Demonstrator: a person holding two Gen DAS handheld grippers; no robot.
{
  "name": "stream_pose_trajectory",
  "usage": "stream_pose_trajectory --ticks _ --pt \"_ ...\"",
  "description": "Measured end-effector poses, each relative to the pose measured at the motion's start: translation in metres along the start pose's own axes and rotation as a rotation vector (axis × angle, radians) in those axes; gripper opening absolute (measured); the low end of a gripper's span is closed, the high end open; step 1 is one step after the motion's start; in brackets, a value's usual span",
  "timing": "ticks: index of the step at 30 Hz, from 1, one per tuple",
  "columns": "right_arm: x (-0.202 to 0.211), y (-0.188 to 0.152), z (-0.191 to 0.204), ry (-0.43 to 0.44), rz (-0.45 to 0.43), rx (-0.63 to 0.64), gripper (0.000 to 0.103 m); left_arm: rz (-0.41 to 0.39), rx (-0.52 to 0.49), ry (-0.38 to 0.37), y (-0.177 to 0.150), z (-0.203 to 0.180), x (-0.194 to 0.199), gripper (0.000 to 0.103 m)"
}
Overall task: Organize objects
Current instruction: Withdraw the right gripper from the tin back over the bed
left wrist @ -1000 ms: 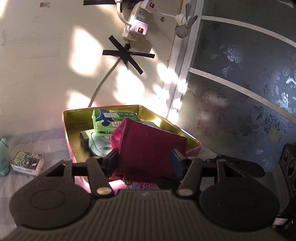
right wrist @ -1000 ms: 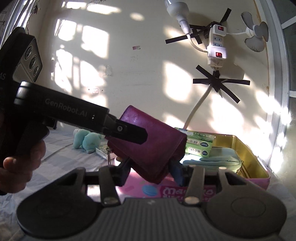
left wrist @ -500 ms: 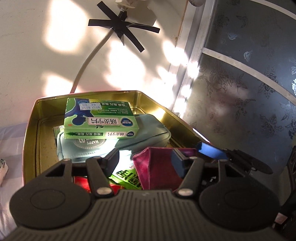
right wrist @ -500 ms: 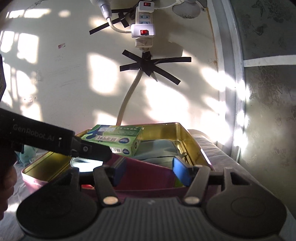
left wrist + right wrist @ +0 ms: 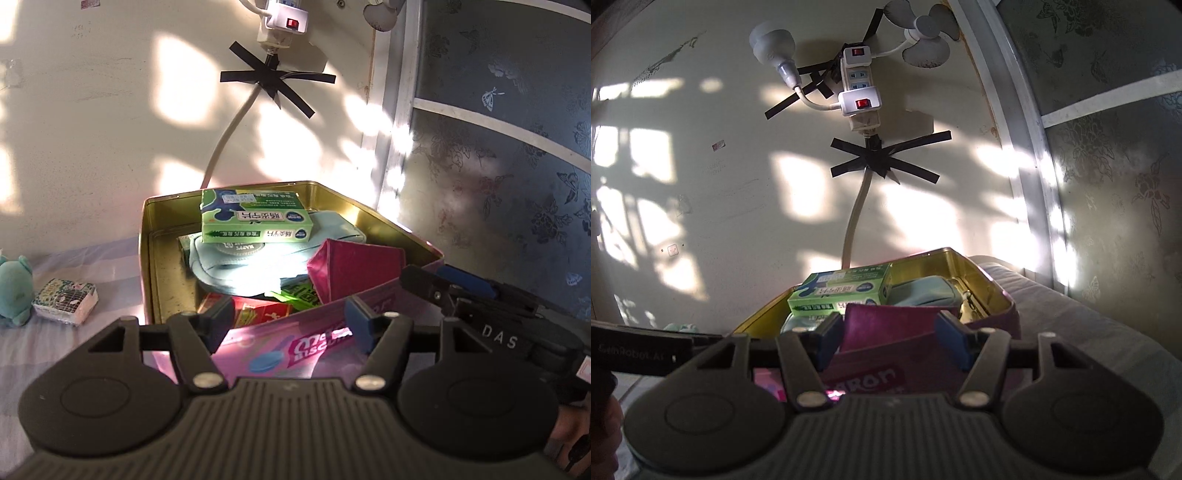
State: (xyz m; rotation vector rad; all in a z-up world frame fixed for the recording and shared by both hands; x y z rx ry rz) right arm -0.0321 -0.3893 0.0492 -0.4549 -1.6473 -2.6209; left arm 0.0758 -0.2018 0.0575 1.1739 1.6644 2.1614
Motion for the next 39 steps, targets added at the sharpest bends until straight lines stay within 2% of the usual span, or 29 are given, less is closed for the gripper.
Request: stream_pose_trajectory --ticks 5,10,20,30,39 --pt "0.009 -0.028 0.019 0.031 0.079 -0.028 0.057 0.019 -0.023 0.075 -0.024 0.01 0.019 0.071" --pt "0.008 -0.047 0.05 0.058 0.14 0.039 0.057 0.046 -0.021 0.172 -0.047 0.03 0.031 0.072" --pt "-0.002 -0.071 0.112 0.144 0.23 0.129 0.057 0.084 0.055 0.299 -0.079 0.083 0.055 0.072" --pt "-0.022 -0.097 0.179 0.243 0.326 0.241 0.057 0.119 0.13 0.445 -0.11 0.162 0.076 0.072" --pt "-0.053 -0.117 0.225 0.304 0.413 0.255 0.057 0.153 0.21 0.564 -0.135 0.234 0.091 0.072"
Point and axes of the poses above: each gripper's, at about its wrist camera, not at the fingertips, and x roughly against the way its jaws point, z to its left, y to its top, the point moved 2 cm from there along -x, roughly the way its jaws point, and after that the axes turned 8 degrees about -x, right-handed, at the moved point
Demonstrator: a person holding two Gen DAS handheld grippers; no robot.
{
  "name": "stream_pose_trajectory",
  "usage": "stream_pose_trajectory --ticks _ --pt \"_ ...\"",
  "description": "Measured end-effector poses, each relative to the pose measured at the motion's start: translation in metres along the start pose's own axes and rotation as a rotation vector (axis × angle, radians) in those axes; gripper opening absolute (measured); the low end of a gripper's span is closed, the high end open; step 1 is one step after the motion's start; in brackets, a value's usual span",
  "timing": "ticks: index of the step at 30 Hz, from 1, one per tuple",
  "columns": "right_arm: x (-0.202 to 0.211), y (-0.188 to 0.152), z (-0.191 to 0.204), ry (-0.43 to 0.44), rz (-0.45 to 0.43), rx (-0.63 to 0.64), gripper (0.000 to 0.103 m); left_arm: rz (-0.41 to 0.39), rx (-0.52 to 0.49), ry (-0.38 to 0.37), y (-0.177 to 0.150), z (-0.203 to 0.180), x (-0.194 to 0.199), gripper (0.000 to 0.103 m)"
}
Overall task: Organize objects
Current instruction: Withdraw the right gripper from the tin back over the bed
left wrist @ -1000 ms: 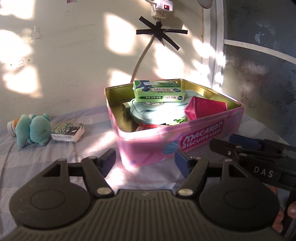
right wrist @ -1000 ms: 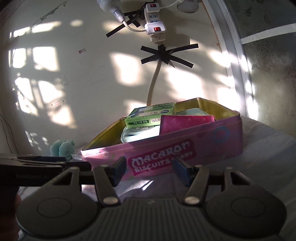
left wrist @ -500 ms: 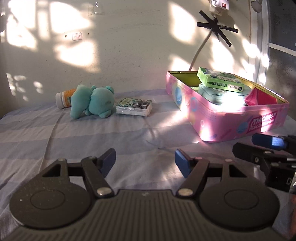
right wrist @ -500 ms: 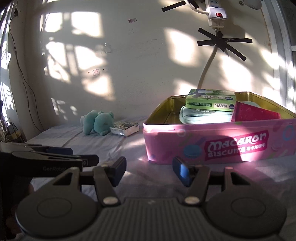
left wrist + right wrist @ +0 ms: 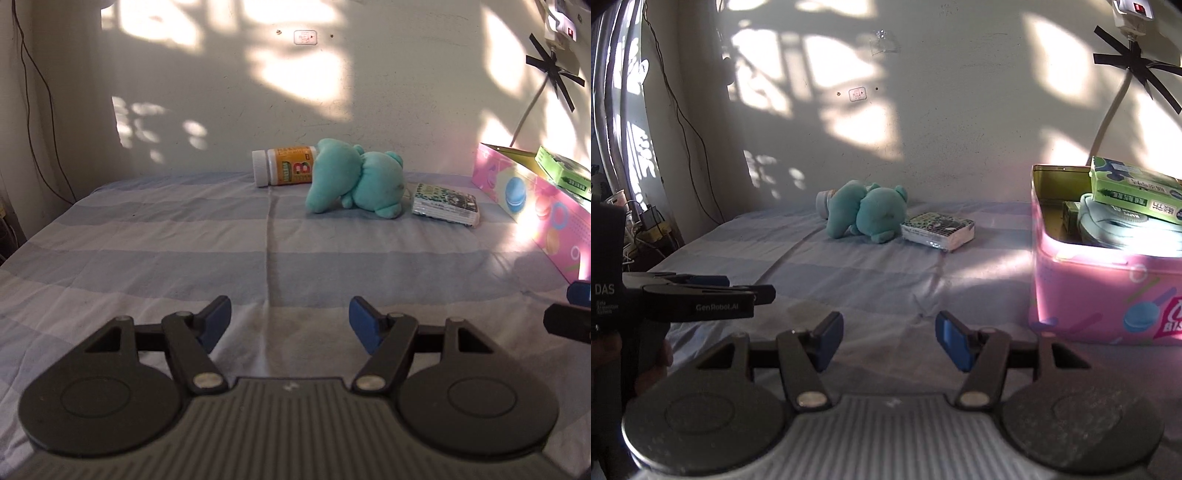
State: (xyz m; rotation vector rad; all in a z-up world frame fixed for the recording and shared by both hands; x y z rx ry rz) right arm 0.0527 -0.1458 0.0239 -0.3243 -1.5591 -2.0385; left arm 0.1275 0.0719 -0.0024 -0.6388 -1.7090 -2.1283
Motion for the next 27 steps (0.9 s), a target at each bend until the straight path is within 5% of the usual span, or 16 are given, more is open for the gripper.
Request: stream_pose_trajectory --ticks 5,17,21,27 --pt "-0.019 -0.004 0.006 -0.014 0.038 -0.019 0.057 0.027 0.11 -0.044 -0.004 0.018 -0.009 0.072" --pt "0.017 -0.008 -0.02 -0.07 -0.155 -0.179 0.061 -0.114 -0.048 -0.042 -0.002 -0.009 0.016 0.072" --pt "0.042 -0.017 -0.039 -0.148 -0.226 -0.224 0.065 -0.145 -0.032 -0.219 0.003 -0.034 0.031 0.076" --pt "0.086 -0.018 -0.075 -0.303 -0.364 -0.237 0.065 -0.216 -0.046 -0.381 0.018 -0.092 0.051 0.09"
Point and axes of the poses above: each gripper's, at about its wrist camera, not at the fingertips, and x roughly against the way its jaws point, z to its left, y to its top, the point moved 2 cm from there along -x, roughly the way its jaws point, and after that the axes turned 8 degrees about -x, right-handed, at the moved point
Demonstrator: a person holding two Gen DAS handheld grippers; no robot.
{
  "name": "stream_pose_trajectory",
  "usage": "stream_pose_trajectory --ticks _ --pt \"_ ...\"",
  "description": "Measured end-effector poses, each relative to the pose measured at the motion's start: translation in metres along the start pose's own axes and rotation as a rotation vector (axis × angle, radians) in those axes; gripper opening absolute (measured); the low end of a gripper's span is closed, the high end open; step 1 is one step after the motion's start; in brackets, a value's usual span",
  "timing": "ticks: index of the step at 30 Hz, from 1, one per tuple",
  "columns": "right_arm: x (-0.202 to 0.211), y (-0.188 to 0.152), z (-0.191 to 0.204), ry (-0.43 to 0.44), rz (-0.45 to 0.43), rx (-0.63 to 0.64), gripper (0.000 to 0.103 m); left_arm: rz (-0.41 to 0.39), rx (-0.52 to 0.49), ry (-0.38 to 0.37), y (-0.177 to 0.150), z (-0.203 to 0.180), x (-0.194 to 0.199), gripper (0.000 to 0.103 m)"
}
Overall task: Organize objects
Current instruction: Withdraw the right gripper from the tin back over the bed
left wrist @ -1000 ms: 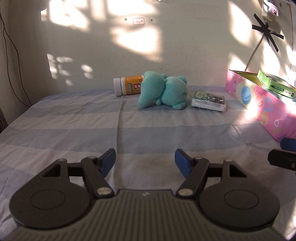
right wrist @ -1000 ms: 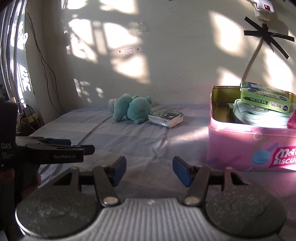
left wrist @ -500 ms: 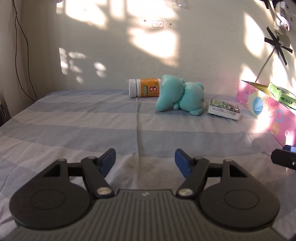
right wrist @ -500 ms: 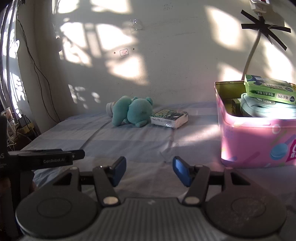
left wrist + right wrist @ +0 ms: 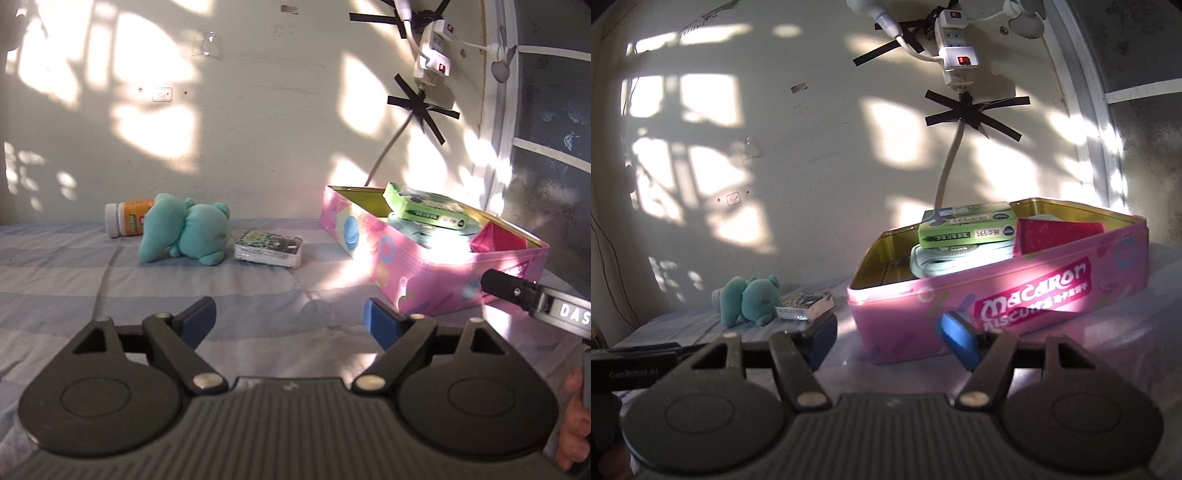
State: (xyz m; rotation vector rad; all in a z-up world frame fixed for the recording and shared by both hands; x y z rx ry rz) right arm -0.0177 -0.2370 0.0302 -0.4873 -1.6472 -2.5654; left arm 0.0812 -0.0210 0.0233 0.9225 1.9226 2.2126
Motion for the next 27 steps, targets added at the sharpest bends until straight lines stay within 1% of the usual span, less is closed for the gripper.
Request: stream_pose_trajectory --ticks 3,4,6,7,9,11,13,19,27 --pt "0.005 0.003 -0.023 -0.056 -0.045 -0.041 0.066 0.012 -0.002 -0.025 -0.004 -0.019 -0.012 0.09" --pt "0.003 0.002 -0.031 -0.061 -0.035 -0.077 0.068 0.02 -0.015 -0.026 -0.009 -0.025 -0.017 0.09" --pt "-0.004 0.004 -0.04 -0.054 -0.008 -0.134 0.067 0.074 -0.061 -0.028 -0.014 -0.033 -0.025 0.087" --pt "-0.006 0.004 -0.041 -0.054 0.005 -0.146 0.067 0.047 -0.042 -0.029 -0.014 -0.03 -0.022 0.087" --pt "-0.008 0.004 -0.041 -0.047 0.013 -0.146 0.067 0.022 -0.026 -0.016 -0.014 -0.025 -0.018 0.089" --pt "-0.009 0.003 -0.038 -0.042 0.014 -0.132 0.068 0.028 -0.021 -0.02 -0.014 -0.025 -0.019 0.089" --pt "-0.006 0.002 -0.035 -0.039 0.007 -0.123 0.072 0.024 -0.021 -0.021 -0.014 -0.025 -0.018 0.09" --pt "-0.005 0.001 -0.036 -0.039 0.0 -0.137 0.073 0.026 -0.007 -0.024 -0.014 -0.023 -0.018 0.093" --pt "-0.008 0.0 -0.035 -0.064 0.021 -0.124 0.073 0.026 -0.013 -0.02 -0.014 -0.025 -0.018 0.096"
Point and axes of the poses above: each gripper's, at about its wrist camera, not at the fingertips, and x roughly against the way its jaws point, z to its left, y to its top, the point moved 2 cm from there along -x, roughly the way its jaws point, and after that the axes turned 8 degrees about -x, right-handed, at the moved point
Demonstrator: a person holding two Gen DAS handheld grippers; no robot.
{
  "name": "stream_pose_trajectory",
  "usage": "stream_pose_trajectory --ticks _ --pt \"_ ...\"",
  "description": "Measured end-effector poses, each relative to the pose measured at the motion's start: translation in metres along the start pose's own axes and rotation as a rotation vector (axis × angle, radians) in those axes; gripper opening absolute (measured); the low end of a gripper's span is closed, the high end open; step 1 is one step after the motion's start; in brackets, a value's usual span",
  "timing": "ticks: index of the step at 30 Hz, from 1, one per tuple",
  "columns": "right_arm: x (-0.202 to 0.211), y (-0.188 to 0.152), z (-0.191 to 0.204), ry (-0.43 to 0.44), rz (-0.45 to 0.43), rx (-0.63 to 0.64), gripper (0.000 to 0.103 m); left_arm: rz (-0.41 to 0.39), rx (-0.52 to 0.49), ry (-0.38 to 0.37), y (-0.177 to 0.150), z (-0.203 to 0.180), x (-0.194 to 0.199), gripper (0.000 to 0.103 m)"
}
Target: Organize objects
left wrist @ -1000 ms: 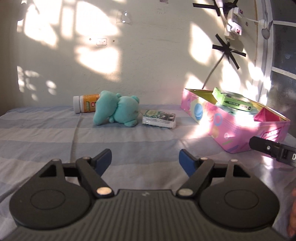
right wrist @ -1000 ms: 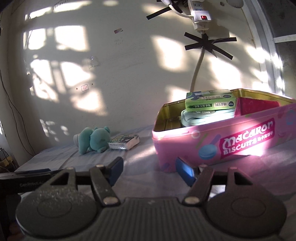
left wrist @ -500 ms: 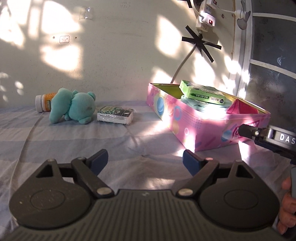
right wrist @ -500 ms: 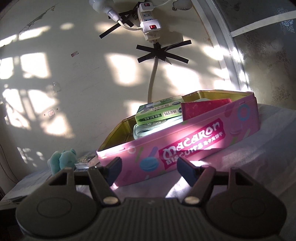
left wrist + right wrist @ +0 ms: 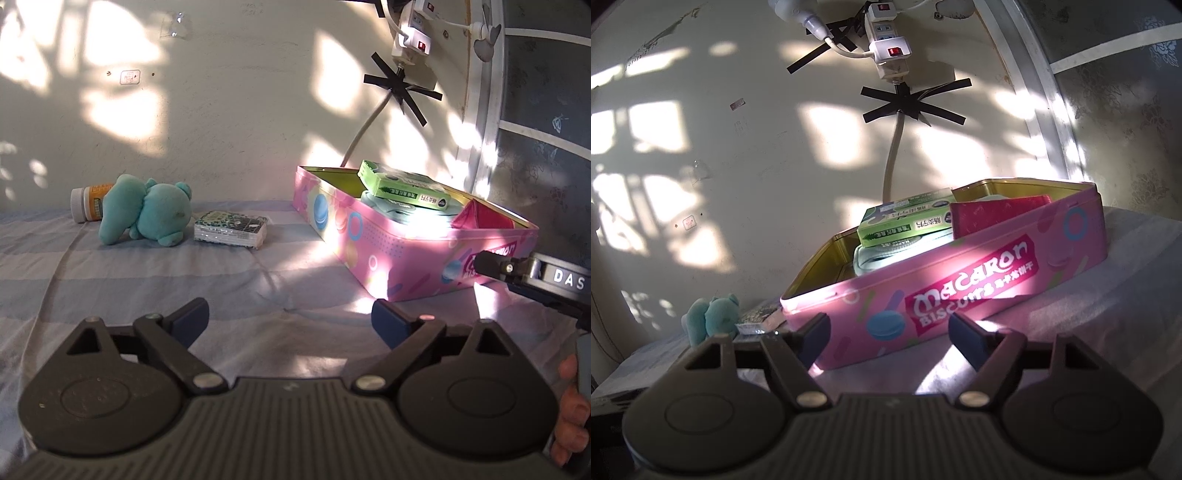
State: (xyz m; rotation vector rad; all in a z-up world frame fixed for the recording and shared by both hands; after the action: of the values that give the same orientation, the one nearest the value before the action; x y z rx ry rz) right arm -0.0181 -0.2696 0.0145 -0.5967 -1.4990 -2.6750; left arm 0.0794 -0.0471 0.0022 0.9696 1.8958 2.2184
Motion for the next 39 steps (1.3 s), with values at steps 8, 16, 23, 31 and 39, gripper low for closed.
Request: stream_pose_trajectory --ticks 8,16,23,31,39 --pt "-0.004 -0.001 0.003 -0.048 0.019 0.015 0.074 0.014 -0.018 0.009 -0.001 0.002 0.0 0.096" --pt "-0.003 -0.003 0.009 -0.076 0.01 0.059 0.075 0.058 -0.001 0.065 -0.002 0.014 -0.004 0.096" --pt "0.0 0.001 0.051 0.033 -0.006 0.177 0.074 0.088 0.045 0.168 0.001 0.06 0.0 0.096" --pt "-0.062 -0.012 0.179 0.297 0.16 0.489 0.082 0.096 0.264 0.364 -0.005 0.167 0.015 0.095" --pt "-0.178 -0.041 0.228 0.158 0.283 0.635 0.084 0.182 0.168 0.352 -0.009 0.148 -0.011 0.096"
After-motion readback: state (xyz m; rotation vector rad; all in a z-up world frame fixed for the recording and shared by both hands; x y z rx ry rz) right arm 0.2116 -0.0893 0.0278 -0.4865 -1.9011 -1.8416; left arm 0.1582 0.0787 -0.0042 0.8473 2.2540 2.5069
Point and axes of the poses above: each gripper's, at about its wrist camera, not at the fingertips, and x roughly against the way its jaws point, z to its left, y to its top, the point moved 2 cm from there along -x, roughly the way its jaws point, and after that the axes turned 8 degrees about -x, right-handed, at the moved point
